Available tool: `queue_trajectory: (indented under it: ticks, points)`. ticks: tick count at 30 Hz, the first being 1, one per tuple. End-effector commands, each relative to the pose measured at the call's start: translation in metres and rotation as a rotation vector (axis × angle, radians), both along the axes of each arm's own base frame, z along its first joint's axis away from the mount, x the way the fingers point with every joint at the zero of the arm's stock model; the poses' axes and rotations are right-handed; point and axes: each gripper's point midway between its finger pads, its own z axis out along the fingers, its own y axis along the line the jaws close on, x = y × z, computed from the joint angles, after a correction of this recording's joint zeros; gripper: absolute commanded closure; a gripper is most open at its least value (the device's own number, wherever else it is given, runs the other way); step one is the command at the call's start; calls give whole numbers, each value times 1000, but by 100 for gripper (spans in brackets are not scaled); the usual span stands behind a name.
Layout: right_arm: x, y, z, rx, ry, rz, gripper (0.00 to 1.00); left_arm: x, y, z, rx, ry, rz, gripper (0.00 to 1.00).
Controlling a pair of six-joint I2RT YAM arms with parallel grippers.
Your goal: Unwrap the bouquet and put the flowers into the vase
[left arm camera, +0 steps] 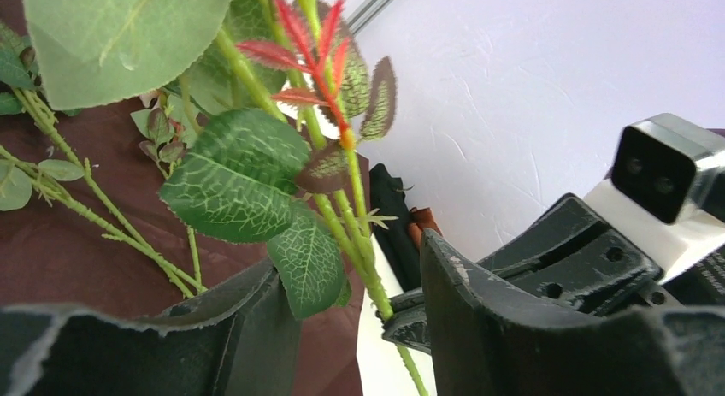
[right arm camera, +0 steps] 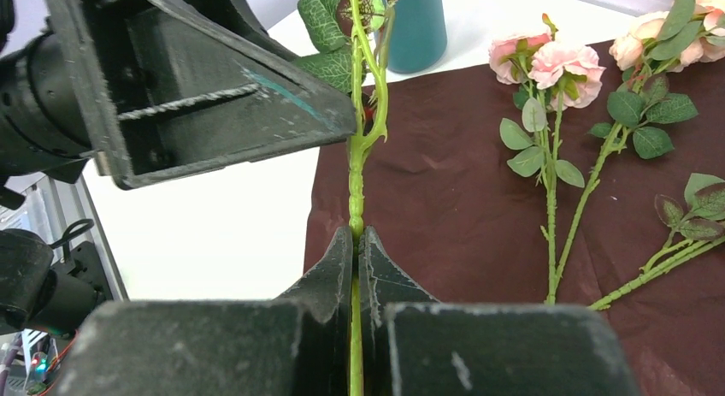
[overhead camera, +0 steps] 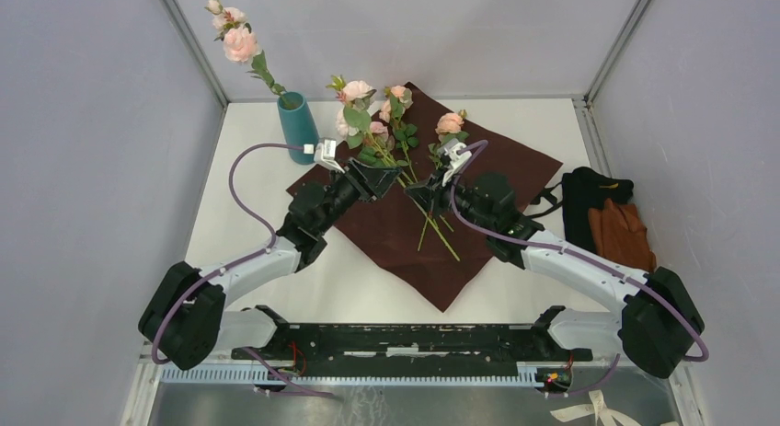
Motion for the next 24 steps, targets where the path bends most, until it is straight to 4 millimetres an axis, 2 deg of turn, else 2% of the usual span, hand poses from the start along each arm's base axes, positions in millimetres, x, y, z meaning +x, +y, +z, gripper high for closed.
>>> queue_trajectory:
  ticks: [1, 4, 6, 15, 20, 21, 23, 24]
  points:
    - [-3, 7, 35, 71, -70, 29, 100, 4, -8, 11, -43, -18, -20, 43]
    - [-5, 7, 36, 67, -79, 31, 100, 6, -10, 11, -48, -17, -25, 43]
    - [-7, 6, 38, 70, -84, 36, 100, 6, -10, 8, -45, -13, -24, 47]
    - [-5, 5, 36, 60, -86, 26, 100, 7, -6, 12, -37, -23, -4, 96]
    - [-6, 3, 37, 67, -100, 18, 100, 14, -1, 11, 53, -31, 44, 98]
    - [-6, 1, 38, 71, -105, 13, 95, 16, 0, 12, 81, -34, 54, 98]
    - [-10, -4, 46, 99, -136, 4, 68, 24, 3, 14, 152, -40, 83, 98]
    - [-13, -9, 50, 114, -151, -4, 61, 29, 3, 13, 204, -35, 94, 98]
